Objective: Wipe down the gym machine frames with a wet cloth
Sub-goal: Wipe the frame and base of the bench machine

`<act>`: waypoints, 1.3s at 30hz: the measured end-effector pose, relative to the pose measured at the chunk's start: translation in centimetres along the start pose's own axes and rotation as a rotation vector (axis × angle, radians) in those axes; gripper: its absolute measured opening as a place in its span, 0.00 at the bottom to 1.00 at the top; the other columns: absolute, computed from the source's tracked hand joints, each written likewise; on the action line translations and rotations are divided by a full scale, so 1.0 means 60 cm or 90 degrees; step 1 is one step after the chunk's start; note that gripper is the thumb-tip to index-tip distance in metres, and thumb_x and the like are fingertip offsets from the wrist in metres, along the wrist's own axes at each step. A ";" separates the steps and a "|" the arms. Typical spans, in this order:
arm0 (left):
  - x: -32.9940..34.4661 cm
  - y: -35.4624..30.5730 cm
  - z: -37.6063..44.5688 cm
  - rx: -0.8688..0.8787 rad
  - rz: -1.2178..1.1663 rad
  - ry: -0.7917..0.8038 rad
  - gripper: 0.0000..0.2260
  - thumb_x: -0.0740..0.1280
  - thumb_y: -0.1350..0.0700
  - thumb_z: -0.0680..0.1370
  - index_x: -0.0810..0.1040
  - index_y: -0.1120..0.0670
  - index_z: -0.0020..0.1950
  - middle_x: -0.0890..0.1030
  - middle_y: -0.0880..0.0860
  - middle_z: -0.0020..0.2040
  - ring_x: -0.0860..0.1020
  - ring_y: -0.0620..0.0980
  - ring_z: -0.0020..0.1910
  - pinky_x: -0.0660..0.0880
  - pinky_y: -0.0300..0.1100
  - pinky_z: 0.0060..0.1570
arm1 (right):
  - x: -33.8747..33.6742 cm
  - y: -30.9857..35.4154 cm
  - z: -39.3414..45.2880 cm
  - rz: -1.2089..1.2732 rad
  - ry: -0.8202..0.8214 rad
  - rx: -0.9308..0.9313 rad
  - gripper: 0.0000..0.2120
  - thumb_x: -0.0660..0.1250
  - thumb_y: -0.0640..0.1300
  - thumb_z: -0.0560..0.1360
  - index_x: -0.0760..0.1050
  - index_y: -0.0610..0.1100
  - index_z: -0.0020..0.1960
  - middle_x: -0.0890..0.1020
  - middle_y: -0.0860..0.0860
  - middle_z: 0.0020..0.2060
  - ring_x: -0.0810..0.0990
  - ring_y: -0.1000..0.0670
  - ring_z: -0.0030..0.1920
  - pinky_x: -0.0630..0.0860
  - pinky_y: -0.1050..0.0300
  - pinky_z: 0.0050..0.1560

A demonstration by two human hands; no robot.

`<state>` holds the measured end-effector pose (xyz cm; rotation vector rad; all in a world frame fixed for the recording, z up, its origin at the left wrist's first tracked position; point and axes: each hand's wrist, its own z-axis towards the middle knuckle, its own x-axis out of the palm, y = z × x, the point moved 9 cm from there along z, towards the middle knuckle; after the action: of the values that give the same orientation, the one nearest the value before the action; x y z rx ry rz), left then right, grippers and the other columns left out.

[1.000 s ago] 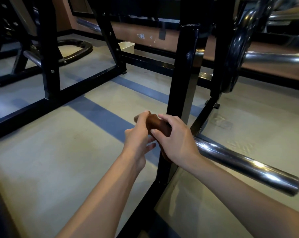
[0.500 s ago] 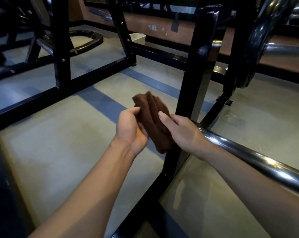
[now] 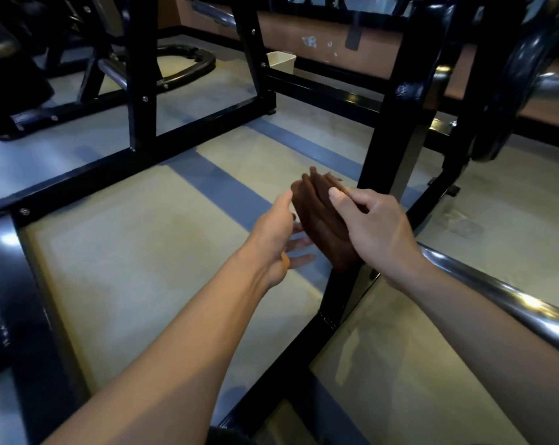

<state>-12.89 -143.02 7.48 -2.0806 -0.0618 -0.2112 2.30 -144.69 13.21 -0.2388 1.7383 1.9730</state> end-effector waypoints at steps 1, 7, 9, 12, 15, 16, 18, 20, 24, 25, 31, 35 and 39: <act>0.007 0.002 -0.001 -0.014 -0.014 0.026 0.25 0.59 0.34 0.82 0.83 0.53 0.52 0.85 0.52 0.45 0.83 0.51 0.47 0.83 0.54 0.53 | 0.004 -0.005 0.001 -0.002 0.015 0.018 0.16 0.62 0.58 0.84 0.85 0.52 0.52 0.84 0.50 0.48 0.83 0.51 0.49 0.77 0.57 0.48; 0.012 0.008 0.005 -0.019 -0.085 0.038 0.16 0.62 0.47 0.83 0.83 0.55 0.60 0.86 0.53 0.50 0.84 0.51 0.49 0.81 0.45 0.48 | 0.042 -0.036 0.000 0.205 0.159 0.164 0.13 0.62 0.51 0.85 0.83 0.51 0.62 0.87 0.50 0.54 0.85 0.49 0.58 0.79 0.46 0.66; 0.010 0.002 0.008 -0.017 -0.179 0.061 0.19 0.57 0.49 0.83 0.82 0.59 0.60 0.86 0.57 0.48 0.85 0.53 0.45 0.82 0.44 0.44 | 0.044 -0.031 -0.007 0.229 0.185 0.178 0.12 0.64 0.49 0.85 0.82 0.49 0.64 0.86 0.46 0.55 0.84 0.48 0.58 0.82 0.47 0.61; 0.013 -0.007 0.003 -0.014 -0.241 0.106 0.19 0.58 0.44 0.82 0.80 0.56 0.50 0.81 0.57 0.39 0.81 0.53 0.35 0.79 0.40 0.33 | 0.052 -0.023 -0.020 0.169 0.229 0.164 0.11 0.70 0.52 0.81 0.85 0.49 0.59 0.87 0.46 0.51 0.85 0.47 0.53 0.84 0.51 0.56; 0.021 -0.009 0.003 0.001 -0.250 0.132 0.16 0.61 0.46 0.83 0.81 0.56 0.52 0.81 0.58 0.41 0.81 0.53 0.39 0.81 0.44 0.39 | 0.047 -0.003 -0.017 0.165 0.161 0.101 0.07 0.70 0.48 0.81 0.87 0.50 0.54 0.88 0.50 0.49 0.86 0.49 0.54 0.82 0.49 0.61; 0.022 -0.005 0.004 -0.004 -0.262 0.135 0.16 0.59 0.49 0.84 0.82 0.58 0.53 0.83 0.58 0.43 0.83 0.53 0.40 0.81 0.45 0.43 | 0.041 0.001 -0.012 0.198 0.121 0.091 0.07 0.69 0.46 0.82 0.87 0.51 0.54 0.88 0.50 0.50 0.86 0.49 0.55 0.81 0.47 0.63; 0.012 0.014 0.010 -0.047 -0.281 0.121 0.19 0.53 0.54 0.85 0.81 0.62 0.56 0.85 0.60 0.47 0.85 0.55 0.43 0.81 0.45 0.47 | 0.031 -0.004 -0.003 0.316 0.074 0.123 0.10 0.65 0.45 0.84 0.84 0.47 0.59 0.88 0.48 0.53 0.85 0.47 0.58 0.80 0.43 0.65; -0.002 0.031 0.012 -0.080 -0.281 0.106 0.20 0.51 0.56 0.83 0.80 0.63 0.59 0.85 0.61 0.50 0.85 0.57 0.45 0.80 0.47 0.50 | 0.034 -0.012 0.000 0.461 0.107 0.190 0.15 0.59 0.46 0.87 0.79 0.43 0.67 0.86 0.45 0.59 0.84 0.46 0.62 0.78 0.41 0.66; -0.030 0.027 0.014 -0.072 -0.273 0.058 0.22 0.56 0.43 0.83 0.80 0.59 0.58 0.84 0.57 0.51 0.84 0.56 0.49 0.79 0.51 0.57 | 0.027 -0.013 -0.004 0.677 0.144 0.295 0.19 0.52 0.46 0.87 0.77 0.41 0.68 0.84 0.43 0.62 0.83 0.45 0.63 0.81 0.46 0.62; -0.032 0.023 0.013 -0.065 -0.275 0.058 0.24 0.59 0.40 0.82 0.79 0.59 0.61 0.83 0.57 0.54 0.83 0.56 0.54 0.78 0.54 0.61 | 0.022 -0.014 -0.004 0.699 0.134 0.308 0.19 0.52 0.46 0.87 0.78 0.41 0.67 0.85 0.43 0.61 0.84 0.45 0.61 0.83 0.48 0.57; -0.060 0.007 0.007 -0.046 -0.378 0.093 0.30 0.68 0.39 0.78 0.76 0.62 0.70 0.79 0.61 0.68 0.75 0.58 0.71 0.70 0.53 0.73 | -0.006 -0.023 -0.007 0.658 0.093 0.333 0.18 0.55 0.48 0.87 0.80 0.43 0.67 0.86 0.45 0.59 0.86 0.46 0.59 0.83 0.51 0.52; -0.060 0.004 0.000 -0.059 -0.334 0.139 0.28 0.70 0.40 0.78 0.82 0.64 0.63 0.81 0.60 0.66 0.77 0.54 0.69 0.71 0.48 0.72 | -0.009 -0.018 -0.007 0.637 0.110 0.307 0.18 0.55 0.48 0.87 0.81 0.46 0.64 0.86 0.46 0.59 0.85 0.47 0.59 0.83 0.52 0.52; -0.048 0.013 -0.012 -0.083 -0.220 0.157 0.16 0.69 0.54 0.80 0.84 0.64 0.60 0.86 0.59 0.53 0.86 0.53 0.44 0.84 0.46 0.49 | -0.001 -0.016 -0.006 0.585 0.126 0.287 0.18 0.56 0.48 0.87 0.80 0.42 0.67 0.86 0.44 0.59 0.85 0.46 0.60 0.83 0.52 0.51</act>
<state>-15.70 -143.89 6.65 -2.1474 -0.2642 -0.6957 2.74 -145.00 12.33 0.6548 2.6725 2.0494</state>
